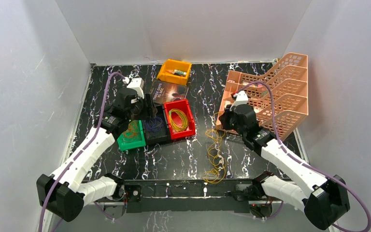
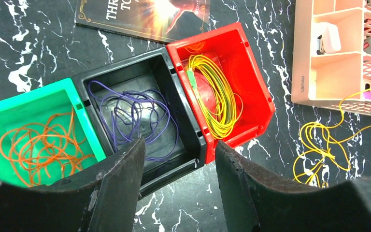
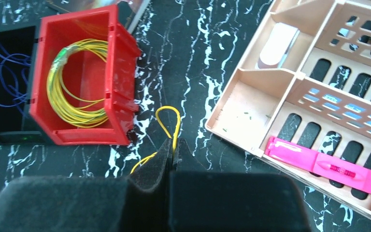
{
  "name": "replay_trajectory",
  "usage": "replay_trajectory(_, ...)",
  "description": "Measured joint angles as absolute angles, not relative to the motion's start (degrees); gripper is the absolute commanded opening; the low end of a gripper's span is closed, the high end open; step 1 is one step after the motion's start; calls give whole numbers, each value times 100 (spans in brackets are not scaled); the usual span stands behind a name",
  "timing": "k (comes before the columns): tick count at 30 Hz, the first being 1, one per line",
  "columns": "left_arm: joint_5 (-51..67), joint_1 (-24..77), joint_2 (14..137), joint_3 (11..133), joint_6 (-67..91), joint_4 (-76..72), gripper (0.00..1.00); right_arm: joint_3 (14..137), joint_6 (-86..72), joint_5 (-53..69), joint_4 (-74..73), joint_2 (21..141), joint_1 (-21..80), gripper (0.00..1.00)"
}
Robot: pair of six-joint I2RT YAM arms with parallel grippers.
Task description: Untangle the cables
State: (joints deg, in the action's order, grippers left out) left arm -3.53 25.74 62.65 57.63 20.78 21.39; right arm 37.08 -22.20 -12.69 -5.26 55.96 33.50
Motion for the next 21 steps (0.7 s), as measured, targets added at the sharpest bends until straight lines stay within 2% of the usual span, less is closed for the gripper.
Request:
replay_trajectory(6,-60,2571,6263,5660,2119,1929,58,4040,-2088,-882,-633,5548,3350,0)
replay_trajectory(10,30,2574,6278,5660,2158,1863,70,4222,-2049,-945,-705,5537,3350,0)
replay_trajectory(21,145,2571,6250,5655,2202,1778,72,4965,-1793,-1374,-1302,5815,3350,0)
